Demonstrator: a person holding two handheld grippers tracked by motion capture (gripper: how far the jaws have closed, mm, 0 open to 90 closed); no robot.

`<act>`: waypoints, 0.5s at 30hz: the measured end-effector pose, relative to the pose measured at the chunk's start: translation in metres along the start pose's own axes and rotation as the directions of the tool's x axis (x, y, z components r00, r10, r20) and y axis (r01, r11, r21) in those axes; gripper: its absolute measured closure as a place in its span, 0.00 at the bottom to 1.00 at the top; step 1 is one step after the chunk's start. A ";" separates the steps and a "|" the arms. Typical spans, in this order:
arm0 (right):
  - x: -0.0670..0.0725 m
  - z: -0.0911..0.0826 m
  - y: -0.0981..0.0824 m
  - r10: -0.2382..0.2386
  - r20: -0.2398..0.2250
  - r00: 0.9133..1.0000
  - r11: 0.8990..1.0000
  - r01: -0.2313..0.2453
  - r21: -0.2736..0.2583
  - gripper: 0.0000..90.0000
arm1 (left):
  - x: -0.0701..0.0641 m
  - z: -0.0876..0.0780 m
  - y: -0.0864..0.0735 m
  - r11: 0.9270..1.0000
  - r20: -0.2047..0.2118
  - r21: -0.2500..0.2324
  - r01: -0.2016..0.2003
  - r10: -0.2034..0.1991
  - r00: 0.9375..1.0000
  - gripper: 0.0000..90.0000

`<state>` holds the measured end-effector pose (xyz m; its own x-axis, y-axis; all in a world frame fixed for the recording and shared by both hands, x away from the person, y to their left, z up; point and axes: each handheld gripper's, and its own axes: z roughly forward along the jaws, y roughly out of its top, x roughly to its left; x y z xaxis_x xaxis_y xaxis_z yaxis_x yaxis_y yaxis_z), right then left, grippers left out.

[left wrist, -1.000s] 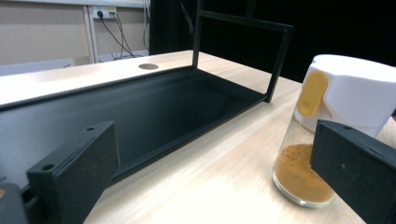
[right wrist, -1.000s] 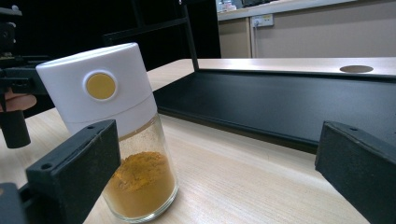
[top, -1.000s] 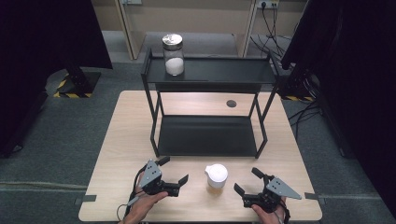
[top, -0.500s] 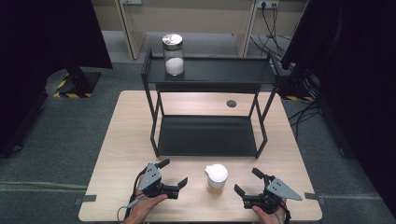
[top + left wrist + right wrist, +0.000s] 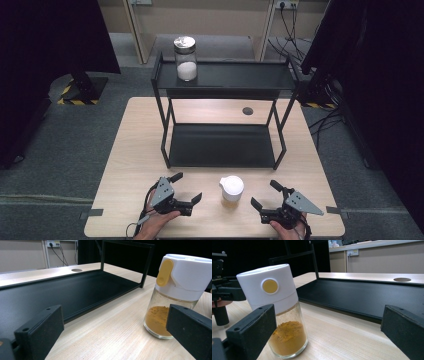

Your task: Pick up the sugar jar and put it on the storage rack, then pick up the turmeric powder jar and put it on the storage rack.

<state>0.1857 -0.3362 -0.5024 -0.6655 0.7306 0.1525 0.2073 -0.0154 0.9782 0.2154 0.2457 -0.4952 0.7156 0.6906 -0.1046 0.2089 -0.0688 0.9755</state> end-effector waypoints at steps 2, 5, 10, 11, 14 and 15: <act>0.000 0.000 0.000 -0.003 -0.001 1.000 1.000 0.003 0.000 0.00 | 0.000 0.000 0.000 1.000 0.000 0.002 0.004 -0.004 1.000 0.01; 0.000 0.000 0.000 -0.002 -0.003 1.000 1.000 0.002 -0.001 0.00 | 0.000 0.000 0.000 1.000 -0.001 0.001 0.004 -0.004 1.000 0.01; 0.000 0.000 0.000 -0.005 -0.007 1.000 1.000 0.005 0.000 0.00 | 0.001 0.000 0.000 1.000 -0.002 0.003 0.005 -0.005 1.000 0.01; 0.000 0.000 0.000 -0.005 -0.009 1.000 1.000 0.005 0.000 0.00 | 0.001 0.000 -0.001 1.000 -0.003 0.003 0.006 -0.006 1.000 0.01; 0.000 0.000 0.001 -0.006 -0.013 1.000 1.000 0.006 0.003 0.00 | 0.001 0.000 -0.001 1.000 -0.005 0.002 0.008 -0.008 1.000 0.01; 0.000 0.000 0.001 -0.009 -0.015 1.000 1.000 0.009 0.002 0.00 | 0.001 0.000 -0.001 1.000 -0.006 0.002 0.010 -0.010 1.000 0.01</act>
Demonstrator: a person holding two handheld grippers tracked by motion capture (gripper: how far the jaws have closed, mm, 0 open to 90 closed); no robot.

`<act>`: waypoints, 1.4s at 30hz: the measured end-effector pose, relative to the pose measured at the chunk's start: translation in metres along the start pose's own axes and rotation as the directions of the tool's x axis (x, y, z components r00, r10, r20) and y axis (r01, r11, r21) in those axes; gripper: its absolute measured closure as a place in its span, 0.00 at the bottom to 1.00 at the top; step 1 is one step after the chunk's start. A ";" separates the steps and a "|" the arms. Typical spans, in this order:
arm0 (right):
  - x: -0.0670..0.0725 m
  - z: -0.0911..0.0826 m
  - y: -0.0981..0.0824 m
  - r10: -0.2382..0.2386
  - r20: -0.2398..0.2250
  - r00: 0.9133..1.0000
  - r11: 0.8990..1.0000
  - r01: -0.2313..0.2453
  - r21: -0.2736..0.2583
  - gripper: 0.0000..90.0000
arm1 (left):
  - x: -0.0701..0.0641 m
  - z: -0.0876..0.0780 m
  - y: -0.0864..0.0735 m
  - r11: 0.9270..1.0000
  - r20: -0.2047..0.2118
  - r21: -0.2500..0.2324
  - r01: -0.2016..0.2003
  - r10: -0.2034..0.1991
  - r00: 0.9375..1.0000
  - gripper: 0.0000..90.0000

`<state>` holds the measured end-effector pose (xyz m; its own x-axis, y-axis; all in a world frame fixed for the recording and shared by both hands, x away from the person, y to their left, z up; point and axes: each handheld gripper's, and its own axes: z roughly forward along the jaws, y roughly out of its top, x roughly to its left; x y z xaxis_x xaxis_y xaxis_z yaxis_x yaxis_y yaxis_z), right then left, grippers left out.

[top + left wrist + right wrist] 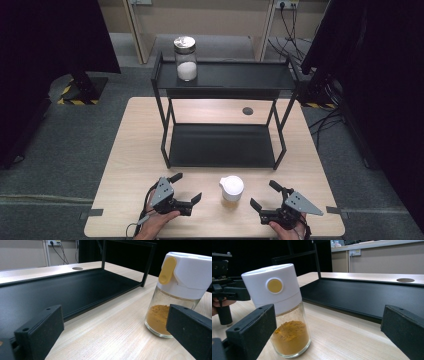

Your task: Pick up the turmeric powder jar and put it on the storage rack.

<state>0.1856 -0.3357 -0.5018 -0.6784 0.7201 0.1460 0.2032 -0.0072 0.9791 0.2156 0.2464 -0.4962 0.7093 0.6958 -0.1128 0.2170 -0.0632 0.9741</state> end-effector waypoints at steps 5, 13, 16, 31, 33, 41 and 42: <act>0.002 0.001 0.001 -0.013 -0.010 1.000 1.000 0.013 0.004 0.00 | 0.000 0.000 -0.001 1.000 0.001 0.000 -0.002 0.002 1.000 0.01; 0.005 0.005 0.003 -0.031 -0.049 0.998 0.999 0.031 0.010 0.00 | 0.001 -0.001 -0.001 1.000 -0.001 0.000 0.006 -0.006 1.000 0.01; 0.007 0.008 0.004 -0.039 -0.063 0.997 0.999 0.039 0.013 0.01 | 0.001 0.000 -0.002 1.000 -0.001 0.002 0.009 -0.009 1.000 0.01; 0.020 0.029 0.013 -0.084 -0.110 0.990 0.995 0.089 0.038 0.02 | 0.000 0.000 -0.002 1.000 0.000 0.001 0.000 0.000 1.000 0.01; 0.021 0.032 0.014 -0.086 -0.116 0.989 0.995 0.092 0.044 0.02 | 0.000 0.000 -0.001 1.000 0.000 0.001 0.000 0.000 1.000 0.01; 0.024 0.048 0.018 -0.095 -0.126 0.987 0.992 0.105 0.071 0.02 | 0.000 0.000 -0.001 1.000 -0.001 0.003 0.003 -0.003 1.000 0.01; 0.024 0.050 0.018 -0.097 -0.127 0.987 0.991 0.107 0.074 0.03 | 0.000 0.000 -0.001 1.000 0.000 0.003 0.003 -0.003 1.000 0.01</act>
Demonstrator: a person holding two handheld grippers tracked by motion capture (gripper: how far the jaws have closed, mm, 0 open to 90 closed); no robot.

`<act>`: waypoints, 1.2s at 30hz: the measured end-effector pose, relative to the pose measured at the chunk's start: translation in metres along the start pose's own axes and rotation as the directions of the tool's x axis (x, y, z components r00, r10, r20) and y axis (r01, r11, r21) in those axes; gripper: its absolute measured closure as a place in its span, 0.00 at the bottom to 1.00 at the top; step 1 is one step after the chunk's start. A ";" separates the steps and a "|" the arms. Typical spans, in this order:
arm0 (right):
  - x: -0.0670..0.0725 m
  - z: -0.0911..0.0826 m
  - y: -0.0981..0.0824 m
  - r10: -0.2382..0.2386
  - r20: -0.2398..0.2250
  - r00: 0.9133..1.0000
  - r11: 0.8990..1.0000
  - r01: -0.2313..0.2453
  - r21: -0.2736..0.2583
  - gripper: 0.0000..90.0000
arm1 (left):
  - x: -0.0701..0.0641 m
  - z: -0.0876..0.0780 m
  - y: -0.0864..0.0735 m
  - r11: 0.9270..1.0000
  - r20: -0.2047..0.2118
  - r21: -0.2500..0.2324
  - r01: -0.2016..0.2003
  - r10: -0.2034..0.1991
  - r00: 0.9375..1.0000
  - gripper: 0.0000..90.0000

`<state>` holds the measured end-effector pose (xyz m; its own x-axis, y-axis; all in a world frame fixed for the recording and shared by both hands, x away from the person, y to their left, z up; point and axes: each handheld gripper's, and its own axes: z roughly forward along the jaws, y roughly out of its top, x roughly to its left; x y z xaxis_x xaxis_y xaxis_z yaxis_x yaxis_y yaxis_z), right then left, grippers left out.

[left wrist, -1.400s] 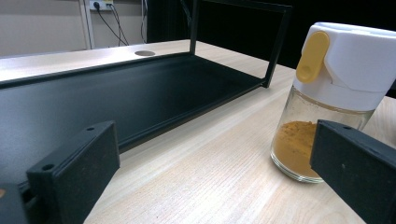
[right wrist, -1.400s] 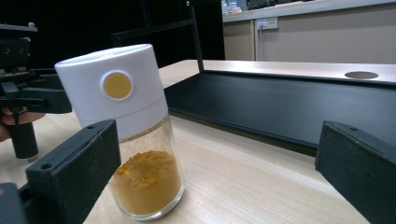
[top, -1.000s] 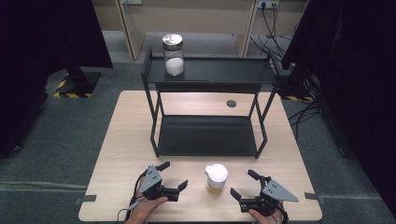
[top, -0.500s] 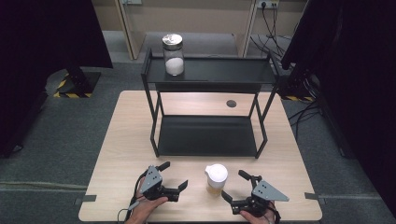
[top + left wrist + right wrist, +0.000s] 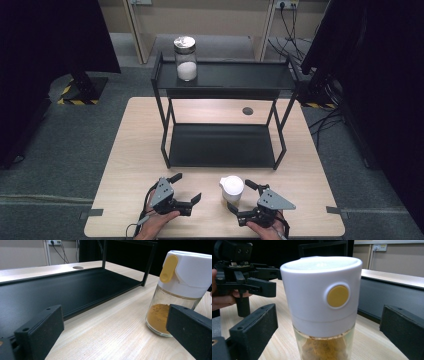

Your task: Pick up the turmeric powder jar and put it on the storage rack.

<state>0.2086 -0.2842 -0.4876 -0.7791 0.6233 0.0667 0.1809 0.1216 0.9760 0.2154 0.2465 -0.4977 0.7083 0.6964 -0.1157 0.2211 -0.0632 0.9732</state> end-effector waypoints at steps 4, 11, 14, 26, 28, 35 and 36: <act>-0.003 0.004 0.000 -0.003 -0.013 1.000 1.000 0.003 0.006 0.08 | 0.000 0.000 0.000 1.000 0.002 0.000 0.000 0.000 1.000 0.01; -0.003 0.012 0.004 -0.017 -0.025 1.000 1.000 0.017 0.022 0.15 | 0.000 0.000 0.000 1.000 0.003 0.002 0.002 -0.002 1.000 0.01; -0.001 0.017 0.007 -0.029 -0.026 0.999 0.999 0.030 0.042 0.19 | 0.000 0.000 0.000 1.000 0.003 0.001 0.003 -0.003 1.000 0.02; 0.001 0.020 0.010 -0.047 -0.016 0.999 0.996 0.048 0.070 0.34 | 0.001 0.000 -0.001 1.000 0.003 0.001 0.009 -0.009 1.000 0.03; 0.001 0.019 0.010 -0.047 -0.015 0.999 0.996 0.048 0.070 0.34 | 0.001 0.000 -0.001 1.000 0.003 0.000 0.009 -0.009 1.000 0.03; 0.002 0.016 0.013 -0.041 -0.019 0.999 0.998 0.042 0.050 0.34 | 0.000 -0.001 -0.001 1.000 0.003 -0.001 0.009 -0.009 1.000 0.03; 0.002 0.015 0.014 -0.041 -0.019 0.999 0.998 0.042 0.046 0.34 | 0.000 -0.001 -0.001 1.000 0.002 -0.001 0.010 -0.010 1.000 0.03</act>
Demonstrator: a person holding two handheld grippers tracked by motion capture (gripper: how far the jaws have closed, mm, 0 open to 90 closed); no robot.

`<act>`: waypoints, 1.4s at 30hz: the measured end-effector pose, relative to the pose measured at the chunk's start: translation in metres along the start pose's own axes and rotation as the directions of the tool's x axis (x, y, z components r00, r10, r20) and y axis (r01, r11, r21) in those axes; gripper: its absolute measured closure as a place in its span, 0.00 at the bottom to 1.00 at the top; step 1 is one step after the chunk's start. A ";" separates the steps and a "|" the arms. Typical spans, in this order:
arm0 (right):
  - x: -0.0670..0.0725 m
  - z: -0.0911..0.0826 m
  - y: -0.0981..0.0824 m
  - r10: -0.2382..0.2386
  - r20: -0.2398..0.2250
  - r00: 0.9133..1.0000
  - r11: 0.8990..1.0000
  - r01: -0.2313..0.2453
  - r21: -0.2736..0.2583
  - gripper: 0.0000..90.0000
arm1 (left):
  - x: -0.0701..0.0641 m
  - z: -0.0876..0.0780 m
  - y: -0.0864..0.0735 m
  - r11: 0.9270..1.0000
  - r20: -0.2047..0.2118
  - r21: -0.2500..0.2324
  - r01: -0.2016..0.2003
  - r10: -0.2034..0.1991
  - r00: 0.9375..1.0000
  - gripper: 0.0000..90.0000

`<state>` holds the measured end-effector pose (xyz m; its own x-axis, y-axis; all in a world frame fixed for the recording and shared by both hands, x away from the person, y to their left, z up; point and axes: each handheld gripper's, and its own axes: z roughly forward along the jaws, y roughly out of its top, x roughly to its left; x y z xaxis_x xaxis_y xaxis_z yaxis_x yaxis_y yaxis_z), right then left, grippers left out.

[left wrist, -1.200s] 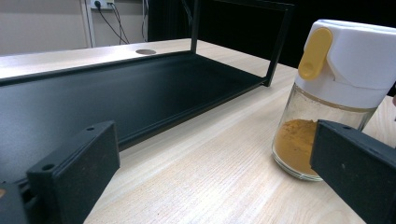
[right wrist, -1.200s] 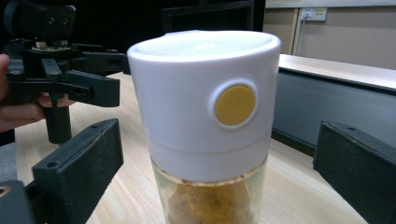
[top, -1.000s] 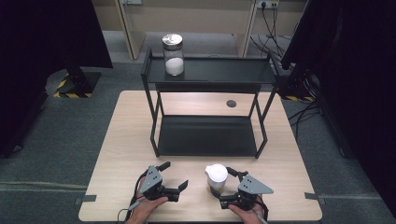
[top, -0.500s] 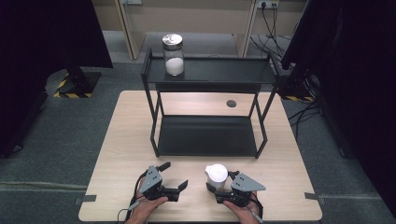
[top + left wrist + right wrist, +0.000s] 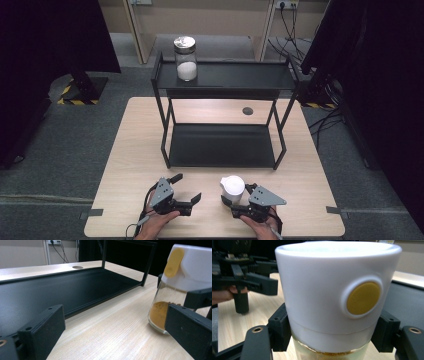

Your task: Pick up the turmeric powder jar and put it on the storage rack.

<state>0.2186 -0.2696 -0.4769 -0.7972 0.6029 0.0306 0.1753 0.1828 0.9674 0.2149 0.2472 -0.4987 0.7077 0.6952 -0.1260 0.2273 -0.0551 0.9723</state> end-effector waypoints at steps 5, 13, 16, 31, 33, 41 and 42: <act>-0.002 -0.004 0.008 0.001 0.002 1.000 1.000 -0.001 -0.010 0.34 | 0.000 0.000 0.000 1.000 -0.001 -0.001 -0.002 0.002 1.000 0.03; -0.008 -0.008 0.030 -0.009 0.012 1.000 1.000 0.010 -0.029 0.34 | 0.001 0.000 0.000 1.000 -0.001 0.000 -0.001 0.001 1.000 0.03; -0.009 -0.009 0.038 -0.016 0.017 1.000 0.999 0.017 -0.036 0.34 | 0.000 0.000 0.000 1.000 -0.001 0.000 -0.002 0.002 1.000 0.03; -0.022 -0.009 0.078 -0.002 -0.003 1.000 0.998 0.002 -0.056 0.34 | 0.000 0.000 0.000 1.000 -0.005 0.002 -0.002 0.002 1.000 0.03; -0.024 -0.008 0.085 0.004 -0.010 1.000 0.998 -0.004 -0.056 0.34 | 0.000 0.000 0.000 1.000 -0.005 0.001 -0.002 0.002 1.000 0.03; -0.031 -0.002 0.118 -0.012 -0.016 1.000 0.998 0.011 -0.054 0.34 | 0.000 0.000 0.001 1.000 -0.005 0.001 -0.002 0.002 1.000 0.03; -0.032 -0.002 0.122 -0.014 -0.016 1.000 0.998 0.013 -0.054 0.34 | 0.000 0.000 0.001 1.000 -0.005 0.000 -0.002 0.002 1.000 0.03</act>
<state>0.2645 -0.2681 -0.3595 -0.8087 0.5878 0.0215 0.1335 0.1478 0.9800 0.2149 0.2473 -0.4981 0.7046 0.6989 -0.1231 0.2262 -0.0568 0.9724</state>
